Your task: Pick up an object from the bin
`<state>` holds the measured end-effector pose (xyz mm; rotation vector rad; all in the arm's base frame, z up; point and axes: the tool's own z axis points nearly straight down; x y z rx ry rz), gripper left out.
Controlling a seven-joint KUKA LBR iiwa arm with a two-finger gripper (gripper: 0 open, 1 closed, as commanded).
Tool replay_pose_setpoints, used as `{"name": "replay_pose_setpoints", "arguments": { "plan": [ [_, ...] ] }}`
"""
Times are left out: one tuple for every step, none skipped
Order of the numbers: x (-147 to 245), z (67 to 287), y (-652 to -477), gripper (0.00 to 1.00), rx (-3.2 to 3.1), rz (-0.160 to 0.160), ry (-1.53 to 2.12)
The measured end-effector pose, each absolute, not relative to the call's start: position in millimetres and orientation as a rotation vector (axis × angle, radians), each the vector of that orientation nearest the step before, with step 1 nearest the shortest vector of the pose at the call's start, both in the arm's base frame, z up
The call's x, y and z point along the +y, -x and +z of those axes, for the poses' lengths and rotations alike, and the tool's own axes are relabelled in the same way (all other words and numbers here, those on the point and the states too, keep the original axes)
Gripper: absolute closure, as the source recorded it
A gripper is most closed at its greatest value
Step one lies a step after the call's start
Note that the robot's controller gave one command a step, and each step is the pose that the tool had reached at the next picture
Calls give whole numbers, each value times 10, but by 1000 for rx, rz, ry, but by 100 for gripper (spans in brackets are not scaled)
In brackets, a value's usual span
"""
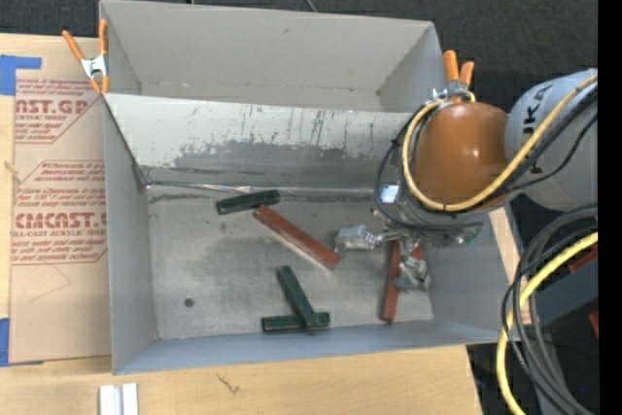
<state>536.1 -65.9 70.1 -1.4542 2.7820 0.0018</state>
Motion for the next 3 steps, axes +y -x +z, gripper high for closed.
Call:
{"name": "replay_pose_setpoints", "arguments": {
  "plan": [
    [-671, 695, -4794, 100, 2525, 5, 1872],
    [-670, 695, -4794, 100, 2524, 5, 1872],
    [-696, 2391, -5314, 100, 2584, -1, 1777]
  ]
}}
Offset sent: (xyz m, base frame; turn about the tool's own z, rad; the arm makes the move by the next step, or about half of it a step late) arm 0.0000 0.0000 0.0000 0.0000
